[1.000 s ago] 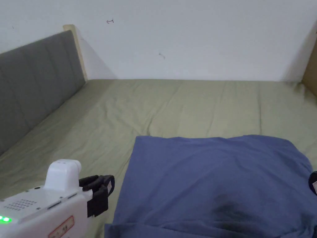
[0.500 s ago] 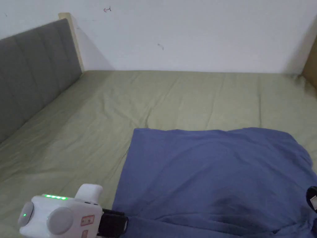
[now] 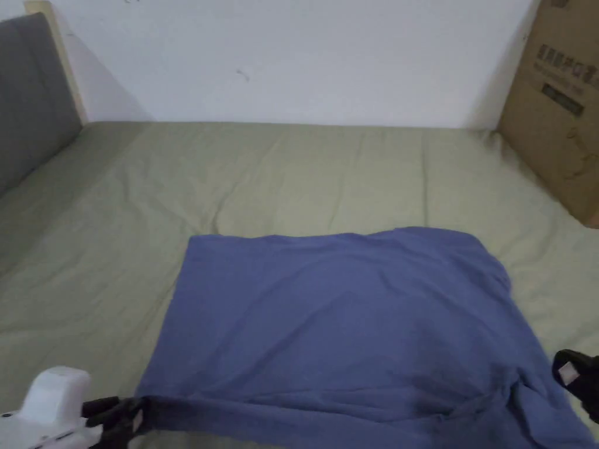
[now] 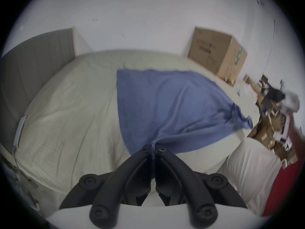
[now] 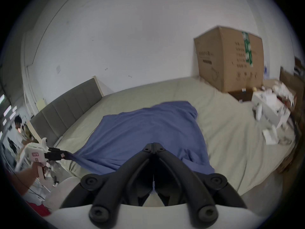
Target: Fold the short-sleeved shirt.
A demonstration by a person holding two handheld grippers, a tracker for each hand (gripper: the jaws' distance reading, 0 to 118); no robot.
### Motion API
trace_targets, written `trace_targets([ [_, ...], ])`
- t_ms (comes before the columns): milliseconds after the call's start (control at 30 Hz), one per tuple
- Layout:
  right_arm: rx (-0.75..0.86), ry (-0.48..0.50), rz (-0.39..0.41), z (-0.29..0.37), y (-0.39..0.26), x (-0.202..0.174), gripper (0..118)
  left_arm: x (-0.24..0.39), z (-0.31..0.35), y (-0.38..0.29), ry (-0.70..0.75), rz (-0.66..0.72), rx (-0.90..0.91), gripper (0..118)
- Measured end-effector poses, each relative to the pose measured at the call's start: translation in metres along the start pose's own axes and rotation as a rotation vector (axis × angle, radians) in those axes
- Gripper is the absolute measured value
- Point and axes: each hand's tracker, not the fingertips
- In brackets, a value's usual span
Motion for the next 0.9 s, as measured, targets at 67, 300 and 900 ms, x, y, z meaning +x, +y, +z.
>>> trace_targets([
  [67,-0.111,-0.02,-0.002,-0.006,-0.011,0.024,106,0.009,0.006,-0.001,0.015,-0.016,0.015,3],
  [300,-0.381,-0.277,0.03,-0.052,-0.058,0.085,117,0.029,0.011,0.009,0.016,-0.055,0.017,3],
  [900,-0.209,-0.099,-0.069,-0.015,-0.02,0.063,6,0.024,0.002,0.035,0.073,0.013,0.02,3],
])
